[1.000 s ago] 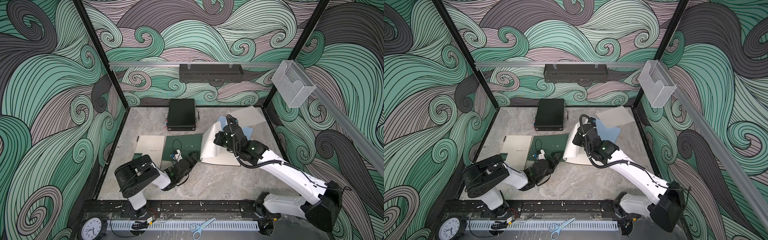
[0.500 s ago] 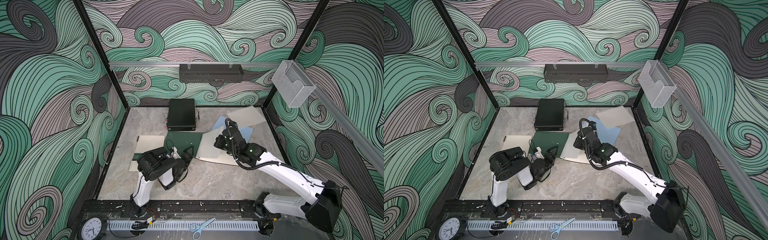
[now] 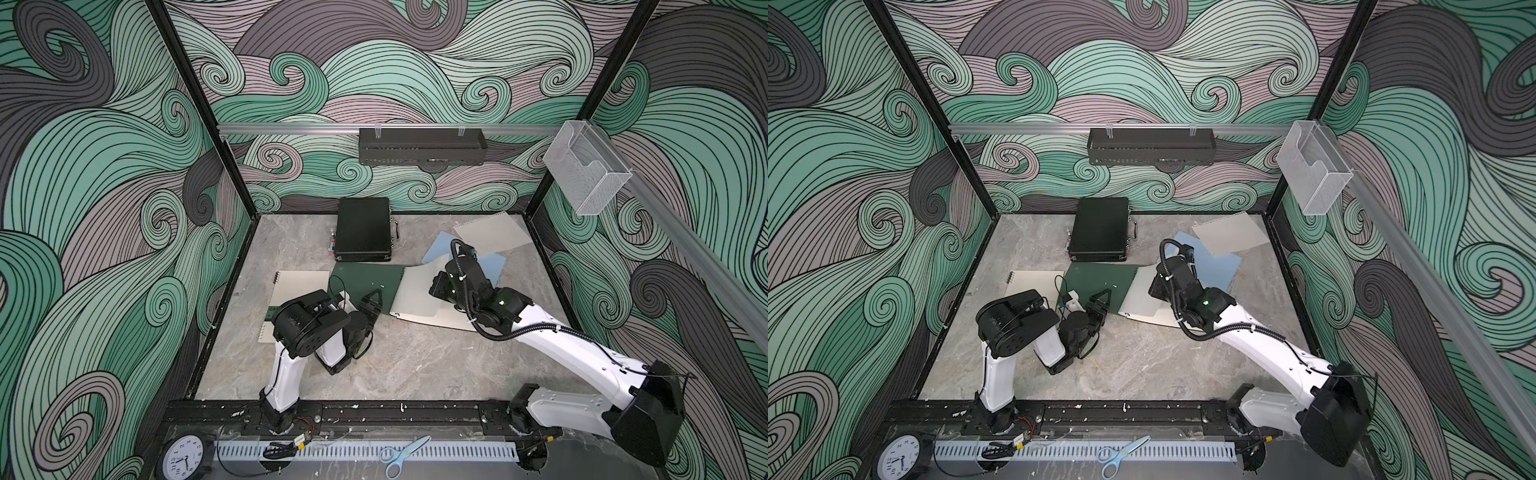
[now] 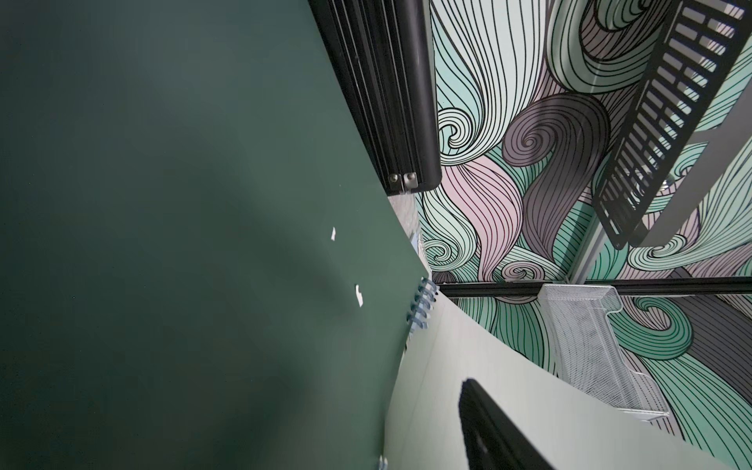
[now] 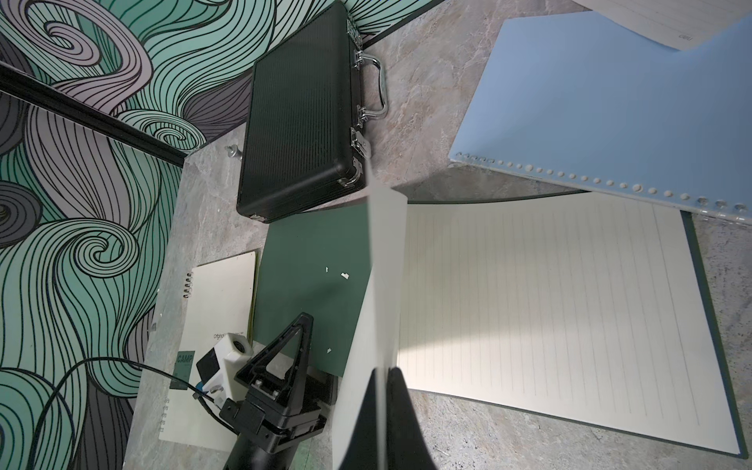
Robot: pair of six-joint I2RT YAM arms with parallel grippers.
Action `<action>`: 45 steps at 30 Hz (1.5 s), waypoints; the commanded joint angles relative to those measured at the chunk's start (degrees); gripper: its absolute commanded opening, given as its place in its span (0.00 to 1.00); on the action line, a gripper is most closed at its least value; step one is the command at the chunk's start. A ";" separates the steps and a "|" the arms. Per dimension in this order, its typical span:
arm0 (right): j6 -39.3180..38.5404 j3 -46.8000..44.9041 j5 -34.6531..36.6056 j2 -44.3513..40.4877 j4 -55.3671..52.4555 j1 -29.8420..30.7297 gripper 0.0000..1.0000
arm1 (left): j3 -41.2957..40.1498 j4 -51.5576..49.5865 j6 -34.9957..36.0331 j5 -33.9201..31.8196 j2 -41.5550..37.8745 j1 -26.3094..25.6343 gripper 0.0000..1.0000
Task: Tear off pages from different notebooks
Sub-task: Tear off the paper from the notebook.
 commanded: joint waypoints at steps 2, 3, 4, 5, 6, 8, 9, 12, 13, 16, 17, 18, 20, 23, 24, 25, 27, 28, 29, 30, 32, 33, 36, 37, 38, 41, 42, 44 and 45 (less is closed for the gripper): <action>1.25 -0.95 -0.23 -1.17 1.42 -0.19 0.00 | 2.93 -14.76 3.16 1.89 4.08 1.63 0.61; 1.15 -1.11 -0.19 -1.26 1.25 -0.17 0.00 | 3.09 -14.23 3.09 1.76 4.48 1.62 0.59; 1.19 -1.28 -0.07 -1.36 1.16 -0.19 0.00 | 3.23 -14.04 2.86 1.54 4.67 1.67 0.56; 1.19 -1.53 0.04 -1.62 1.00 -0.19 0.00 | 3.36 -14.26 2.78 1.53 4.74 1.86 0.53; 1.11 -1.90 0.27 -1.90 0.91 -0.27 0.00 | 3.77 -15.29 2.44 1.57 4.57 2.18 0.45; 1.02 -2.77 0.40 -2.51 0.57 -0.58 0.00 | 4.40 -19.47 1.06 1.80 3.81 2.99 0.24; 0.94 -3.54 0.40 -3.03 0.45 -0.87 0.00 | 4.59 -22.30 -0.09 1.78 3.04 3.32 0.05; 0.46 -7.60 0.73 -5.79 1.53 -1.49 0.00 | 5.26 -32.69 -2.22 1.41 -0.51 3.78 0.00; 0.25 -8.77 0.98 -6.90 1.68 -1.75 0.00 | 5.59 -35.82 -1.67 1.39 -1.92 3.80 0.00; -1.02 -11.62 1.89 -10.32 0.94 -2.72 0.00 | 6.28 -45.83 -1.82 1.26 -6.57 3.81 0.00; -1.37 -12.25 2.30 -11.29 0.65 -2.89 0.00 | 6.51 -48.02 -1.80 1.27 -7.76 3.85 0.00; -1.67 -13.23 2.62 -12.36 0.55 -3.23 0.00 | 6.82 -50.74 -1.77 1.34 -9.11 3.96 0.00; -2.39 -14.82 2.85 -13.70 1.14 -3.76 0.00 | 7.21 -55.15 -2.29 1.60 -11.37 4.05 0.00; -3.25 -16.99 1.35 -13.87 2.98 -4.64 0.00 | 8.32 -61.31 -2.85 3.05 -13.59 4.67 0.00; -3.89 -17.42 -0.37 -13.40 4.53 -4.67 0.00 | 8.54 -62.58 -2.59 4.01 -14.19 4.78 0.00; -4.23 -17.71 -2.11 -12.66 5.87 -4.67 0.00 | 9.02 -64.14 -2.49 5.17 -14.84 5.03 0.00; -4.74 -17.91 -5.27 -11.08 8.29 -4.67 0.00 | 9.34 -65.44 -2.08 6.94 -15.91 5.23 0.00; -5.04 -17.85 -5.95 -10.56 8.94 -4.51 0.00 | 9.25 -65.55 -1.72 7.48 -16.73 5.28 0.00; -5.39 -17.95 -5.98 -10.23 9.30 -4.51 0.00 | 9.29 -66.20 -1.63 7.75 -17.46 5.32 0.00; -5.64 -18.04 -5.46 -10.15 9.35 -4.56 0.00 | 9.49 -67.55 -1.46 7.43 -18.33 5.32 0.00; -6.10 -17.89 -2.15 -10.23 7.54 -4.64 0.00 | 10.27 -70.92 -1.03 5.90 -19.61 5.47 0.00; -6.07 -17.68 1.26 -10.22 5.41 -4.86 0.00 | 10.41 -72.55 -1.21 5.10 -20.05 5.73 0.00; -5.09 -19.49 8.89 -10.06 0.65 -11.15 0.00 | 9.31 -71.95 -1.35 5.19 -20.13 7.03 0.00; -4.93 -21.19 7.98 -9.93 1.40 -14.70 0.00 | 8.85 -70.98 -1.32 5.81 -19.84 7.39 0.00; -5.03 -23.03 4.88 -9.73 2.84 -19.05 0.00 | 8.58 -70.20 -1.11 6.34 -19.41 7.59 0.00; -5.27 -29.05 -7.68 -9.85 10.16 -29.66 0.00 | 8.25 -68.67 -0.91 7.49 -17.91 7.99 0.00; -5.59 -29.86 -8.80 -10.73 10.98 -30.38 0.00 | 8.22 -68.00 -0.87 8.05 -17.49 8.11 0.00; -6.00 -30.30 -9.46 -12.70 10.81 -30.37 0.00 | 8.40 -66.90 -0.09 9.06 -17.18 8.25 0.00; -6.02 -30.23 -9.55 -13.90 9.89 -30.41 0.00 | 8.99 -67.54 0.79 9.46 -17.51 8.37 0.00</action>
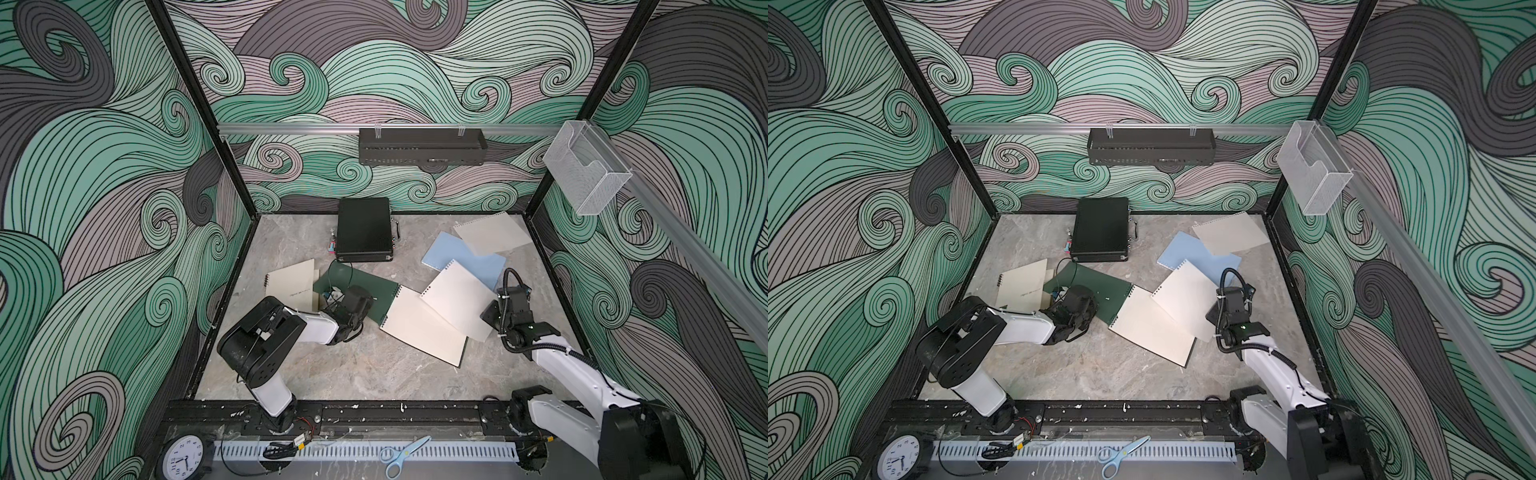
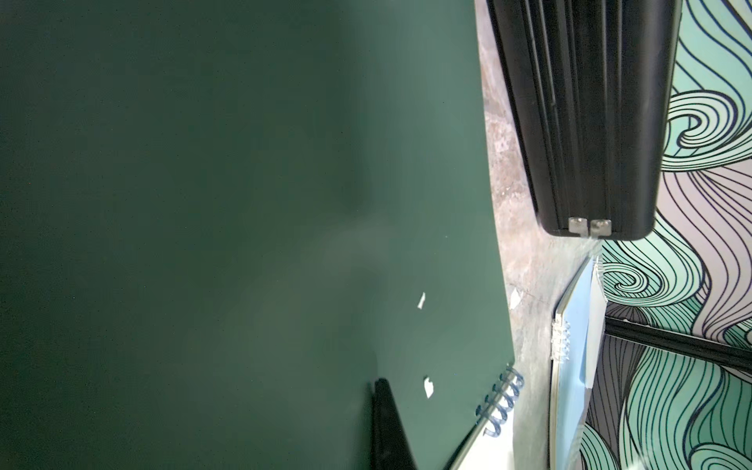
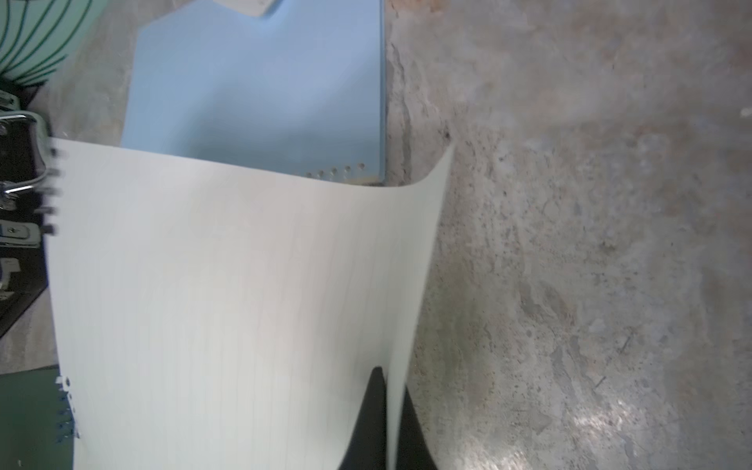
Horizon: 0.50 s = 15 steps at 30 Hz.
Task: Tear off pages from different notebooks
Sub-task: Tear off the paper from the notebook, then close the notebook at the center of the board.
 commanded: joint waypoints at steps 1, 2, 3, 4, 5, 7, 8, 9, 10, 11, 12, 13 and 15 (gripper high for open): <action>-0.83 1.20 -3.84 -3.94 0.83 0.01 0.00 | 0.14 -8.66 3.58 1.28 1.75 0.63 0.00; -0.94 1.40 -3.72 -4.97 -0.01 0.01 0.00 | 1.82 -11.80 5.10 0.72 1.22 0.45 0.00; -0.97 1.50 -3.62 -6.08 -0.65 0.08 0.00 | 4.15 -15.64 7.42 -0.94 0.37 0.06 0.00; -0.88 1.49 -3.65 -7.11 -1.07 0.00 0.00 | 6.29 -19.73 9.55 -3.79 -0.52 -0.76 0.00; -0.72 1.48 -3.51 -7.53 -1.37 -0.03 0.00 | 8.00 -22.24 11.43 -7.06 -1.35 -1.74 0.00; 0.15 1.76 -3.23 -8.06 -2.14 -0.53 0.00 | 10.67 -26.38 16.77 -14.49 -2.92 -4.18 0.00; 0.62 1.81 -3.38 -7.83 -2.15 -1.04 0.00 | 11.64 -27.92 18.96 -17.22 -3.44 -5.13 0.00; 1.20 1.76 -4.25 -7.42 -1.70 -2.05 0.00 | 12.47 -28.49 21.79 -19.40 -3.80 -5.94 0.00; 1.59 1.70 -5.41 -6.88 -0.92 -3.09 0.00 | 13.21 -28.85 24.85 -21.65 -4.12 -7.05 0.00; 1.97 1.71 -6.60 -6.39 -0.14 -4.04 0.00 | 13.73 -29.33 27.01 -23.28 -4.38 -7.99 0.00; 2.50 1.70 -8.10 -5.74 0.61 -5.15 0.00 | 14.19 -29.94 29.06 -25.22 -4.59 -9.16 0.00; 2.94 1.61 -9.01 -5.66 1.22 -5.79 0.00 | 14.49 -30.60 30.53 -26.77 -5.01 -10.08 0.00; 3.64 1.26 -9.81 -6.25 2.30 -6.41 0.00 | 14.22 -30.39 34.49 -29.58 -5.98 -11.77 0.00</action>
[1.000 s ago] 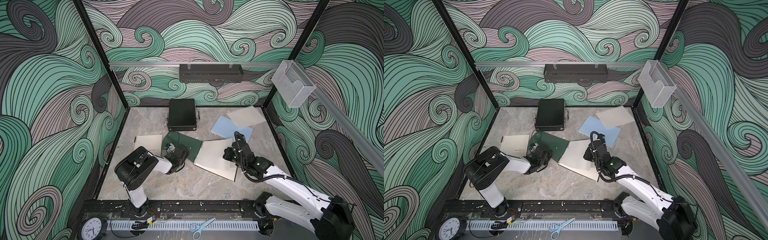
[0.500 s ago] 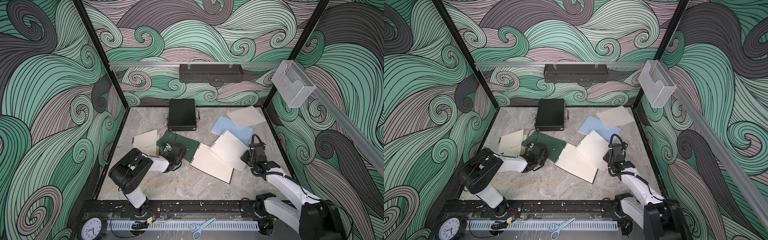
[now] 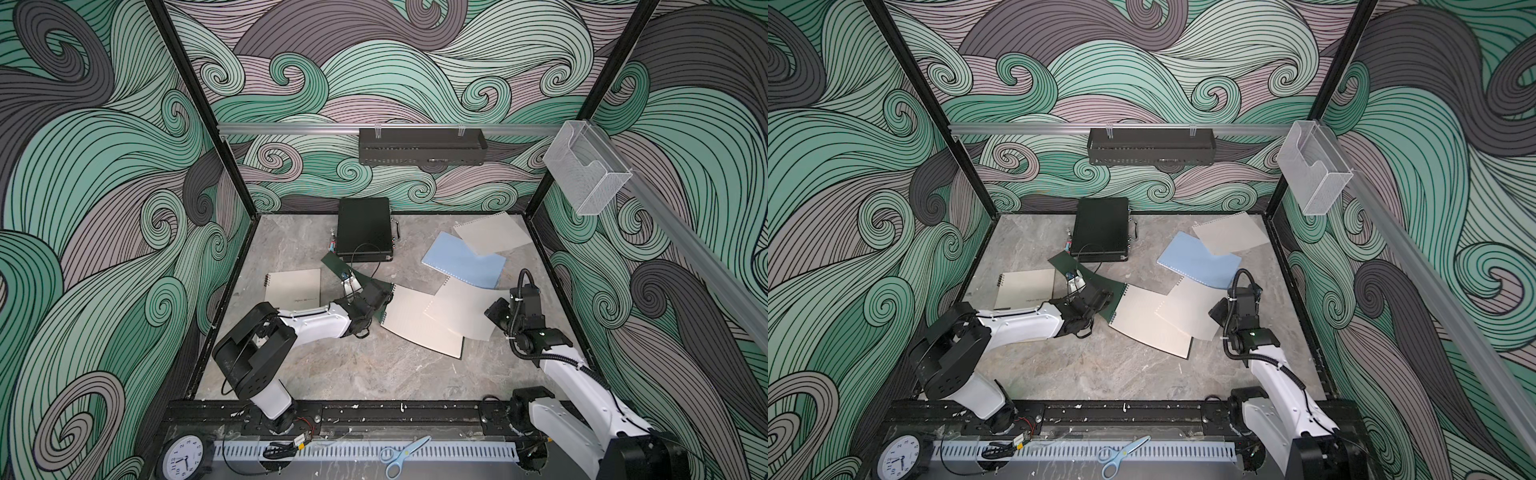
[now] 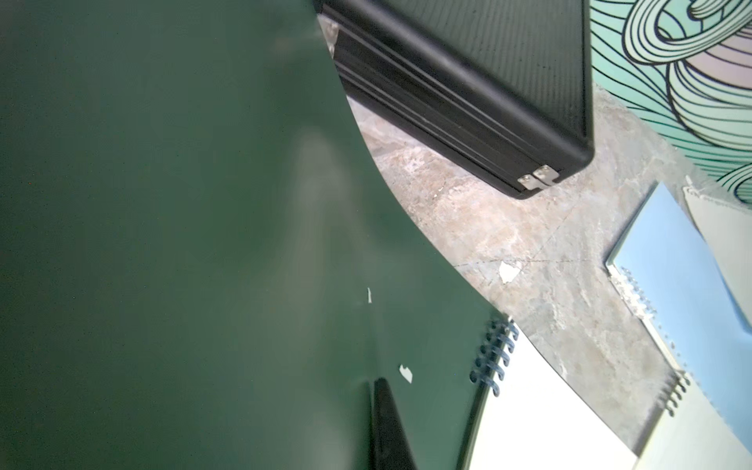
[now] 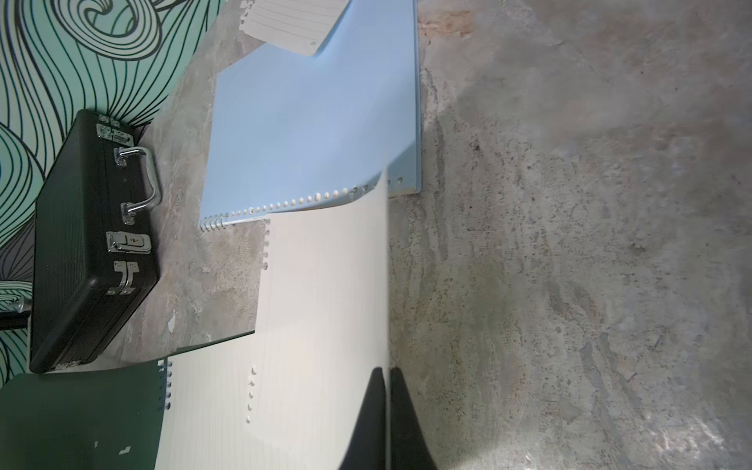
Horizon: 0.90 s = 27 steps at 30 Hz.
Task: Tear off pages from different notebooks
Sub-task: Close the notebook at the center of the board.
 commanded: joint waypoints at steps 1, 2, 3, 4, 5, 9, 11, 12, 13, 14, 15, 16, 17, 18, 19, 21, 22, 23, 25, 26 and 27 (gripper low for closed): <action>2.11 0.19 -2.83 -1.06 2.44 -1.08 0.00 | 0.41 -4.52 12.39 -9.03 -2.24 -2.22 0.00; 2.23 0.16 -2.62 -1.90 2.22 -1.15 0.00 | -0.80 -2.89 14.81 -9.33 -3.14 -2.62 0.00; 2.65 0.21 -2.19 -2.69 1.89 -1.25 0.00 | -2.36 -0.36 17.92 -9.16 -4.31 -3.10 0.00; 3.11 0.08 -2.09 -3.43 1.76 -1.38 0.00 | -3.74 2.01 21.10 -8.69 -5.35 -3.42 0.00; 3.52 0.03 -2.19 -4.09 2.07 -1.56 0.00 | -4.99 3.88 23.87 -7.79 -6.52 -3.74 0.00; 5.24 -0.05 -3.51 -4.07 2.68 -2.12 0.00 | -6.68 4.62 29.72 -5.36 -9.67 -4.84 0.00; 6.18 -0.85 -3.78 -3.73 3.92 -2.31 0.00 | -7.71 6.80 32.47 -3.26 -11.90 -6.06 0.02; 6.53 -1.23 -3.74 -3.60 4.46 -2.39 0.00 | -8.07 7.42 33.38 -3.05 -12.25 -6.80 0.11; 6.72 -1.44 -3.43 -3.49 4.56 -2.40 0.00 | -8.18 7.63 33.74 -3.10 -12.28 -7.44 0.19; 6.90 -1.80 -3.31 -3.45 4.56 -2.45 0.00 | -8.19 7.77 34.08 -3.13 -12.12 -8.20 0.30; 6.99 -2.26 -3.17 -3.66 4.65 -2.54 0.00 | -8.12 7.88 34.51 -3.24 -11.96 -8.96 0.37; 7.08 -2.76 -3.02 -3.87 4.77 -2.63 0.00 | -8.13 8.07 35.14 -3.66 -11.83 -9.86 0.39; 7.19 -3.31 -2.93 -4.40 4.76 -2.74 0.00 | -8.23 8.50 35.40 -4.33 -11.80 -11.00 0.41; 7.34 -3.69 -2.77 -4.93 4.55 -2.96 0.00 | -8.60 9.41 36.35 -3.94 -12.02 -11.88 0.41; 7.35 -3.91 -2.68 -5.50 4.14 -3.16 0.00 | -8.97 10.44 37.27 -2.82 -12.28 -12.62 0.41; 7.32 -4.10 -1.98 -7.11 2.13 -3.74 0.00 | -9.74 12.51 39.67 0.92 -13.11 -14.33 0.42; 7.47 -4.10 -1.01 -7.88 0.68 -4.01 0.00 | -10.01 13.32 40.82 2.30 -13.56 -15.35 0.43; 8.01 -4.10 0.43 -8.71 -1.26 -4.35 0.00 | -10.17 13.78 41.89 2.70 -13.84 -16.72 0.43; 9.20 -4.34 2.87 -10.37 -4.30 -5.38 0.00 | -10.32 13.95 43.62 2.55 -14.38 -19.29 0.45; 9.85 -4.68 3.77 -11.34 -5.28 -5.98 0.00 | -10.37 14.08 44.37 2.61 -14.66 -20.47 0.47; 10.22 -5.01 4.26 -12.18 -6.20 -6.72 0.00 | -10.29 14.03 44.89 2.62 -14.95 -21.49 0.49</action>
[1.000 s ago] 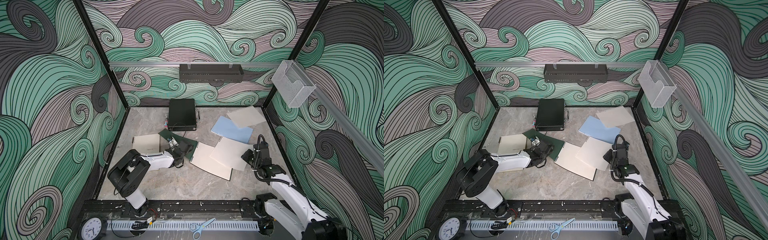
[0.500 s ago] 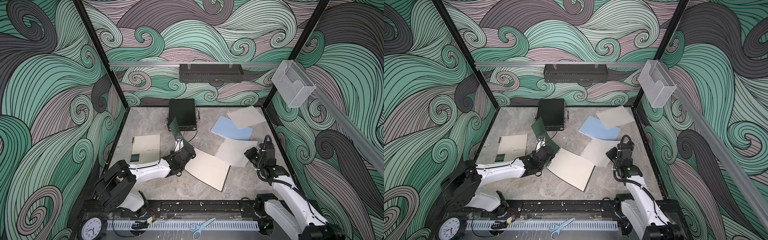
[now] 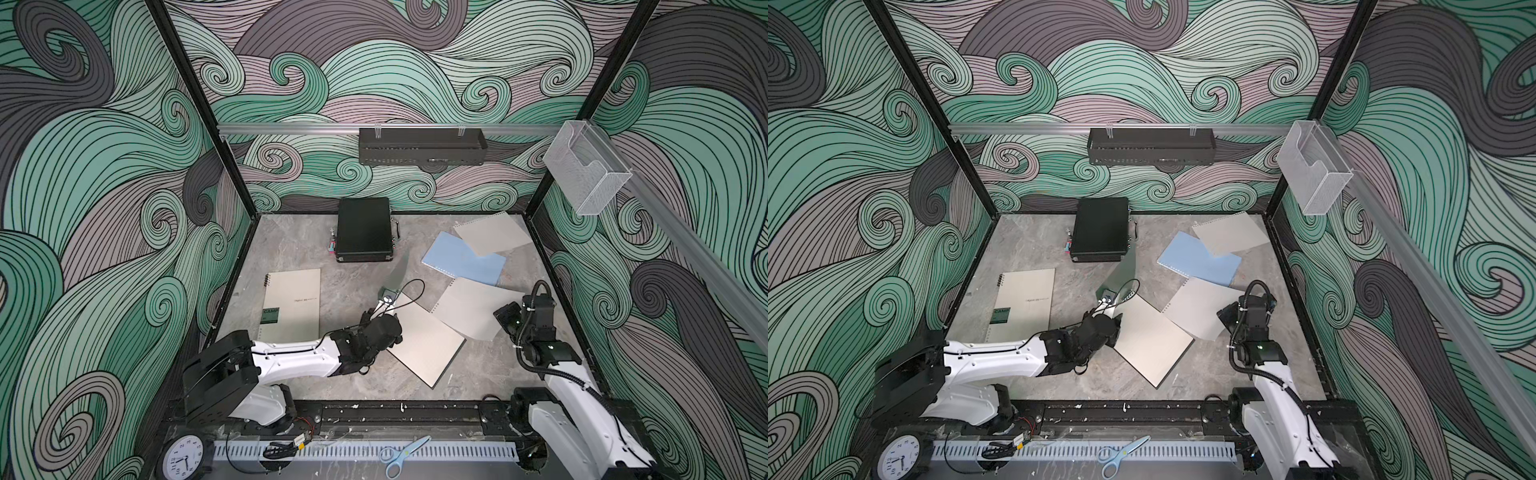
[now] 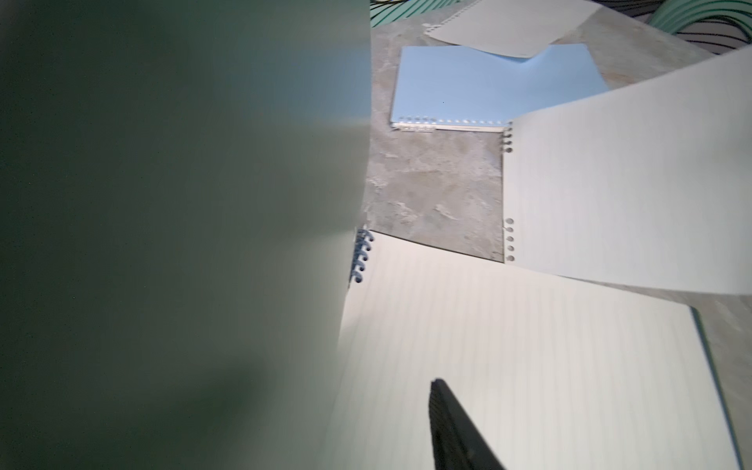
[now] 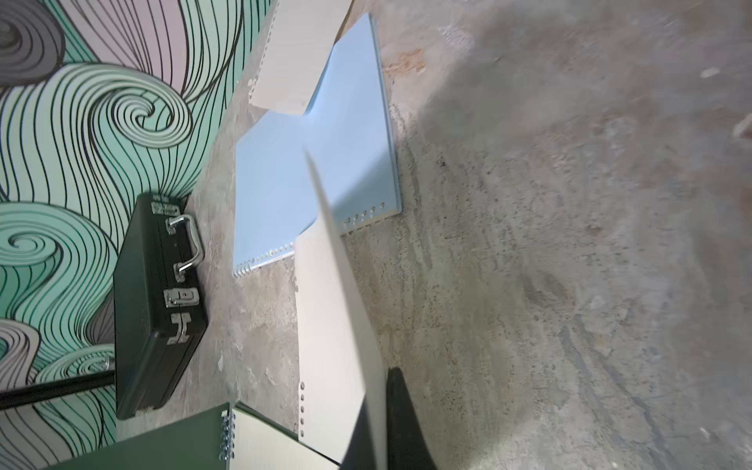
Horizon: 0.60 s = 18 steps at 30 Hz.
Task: Tear off pages from different notebooks
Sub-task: Close the notebook at the center of the board.
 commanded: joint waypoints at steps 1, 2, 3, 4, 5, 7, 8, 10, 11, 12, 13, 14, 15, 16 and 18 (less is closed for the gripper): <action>2.87 -1.21 4.44 -2.57 -5.49 -2.29 0.00 | 0.31 2.19 4.74 1.89 -2.03 -3.29 0.50; 3.17 -1.61 4.27 -3.19 -5.98 -3.19 0.00 | 0.43 2.00 4.94 1.54 -2.34 -4.23 0.53; 3.37 -1.93 3.71 -3.68 -6.07 -3.97 0.00 | 0.55 1.65 4.83 0.78 -2.83 -5.38 0.58; 3.65 -2.12 3.40 -3.96 -6.08 -4.42 0.00 | 0.73 1.27 4.83 0.46 -3.21 -6.27 0.61; 4.17 -1.91 3.74 -4.28 -8.41 -4.78 0.00 | 0.81 0.96 4.80 0.02 -3.76 -7.16 0.64; 5.09 -1.29 6.10 -4.80 -11.82 -5.00 0.00 | 0.96 0.42 4.27 -0.24 -5.01 -8.44 0.67; 5.66 -1.03 7.51 -5.23 -13.54 -5.21 0.00 | 1.06 0.01 4.14 0.03 -5.84 -9.19 0.68; 6.22 -0.89 9.09 -6.05 -15.33 -5.57 0.00 | 1.15 -0.37 3.60 0.23 -7.36 -10.43 0.68; 6.15 -0.97 9.14 -6.33 -15.42 -5.86 0.00 | 1.06 -0.64 3.33 1.28 -8.28 -11.01 0.68; 6.27 -0.91 9.20 -6.37 -15.75 -6.19 0.00 | 1.06 -0.74 3.09 2.30 -9.26 -11.45 0.68; 6.38 -0.68 9.35 -6.21 -16.40 -6.45 0.00 | 0.89 -0.71 2.88 3.16 -10.07 -11.76 0.68; 6.61 -0.28 9.81 -5.95 -17.27 -6.77 0.00 | 0.65 -0.52 2.69 4.35 -10.97 -12.11 0.68; 6.82 0.16 10.22 -5.76 -18.36 -7.23 0.00 | 0.49 -0.45 2.59 5.39 -11.77 -12.59 0.68; 6.71 0.61 10.28 -5.83 -18.91 -7.65 0.00 | 0.40 -0.49 2.40 6.22 -12.24 -12.90 0.68; 6.13 1.79 10.12 -6.56 -19.15 -8.88 0.00 | 0.51 -0.65 2.68 7.90 -12.91 -13.76 0.69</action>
